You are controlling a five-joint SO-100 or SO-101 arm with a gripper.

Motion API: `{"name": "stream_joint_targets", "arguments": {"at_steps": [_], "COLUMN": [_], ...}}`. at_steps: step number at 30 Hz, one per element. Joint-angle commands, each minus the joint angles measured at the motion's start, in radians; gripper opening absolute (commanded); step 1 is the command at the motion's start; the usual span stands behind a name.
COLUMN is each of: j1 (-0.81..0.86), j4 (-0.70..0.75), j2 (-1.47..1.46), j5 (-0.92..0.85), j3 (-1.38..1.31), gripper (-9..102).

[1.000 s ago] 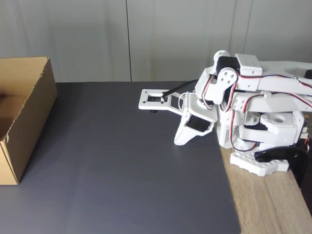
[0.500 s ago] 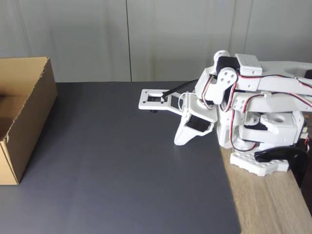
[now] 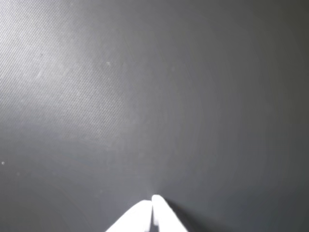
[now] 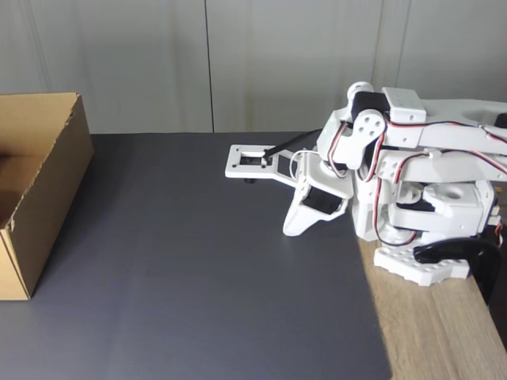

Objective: Grasp a ball and put it in the box.

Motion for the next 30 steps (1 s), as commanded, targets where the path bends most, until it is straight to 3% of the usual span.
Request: {"name": "stream_joint_targets", "arguments": {"at_steps": [1,30], "j1": [-0.008,-0.008], "j4": [0.012,0.012], "j2": [-0.008,-0.008], "j5": [-0.005,-0.005], "j3": [0.006,0.006], "gripper": [1,1]}}
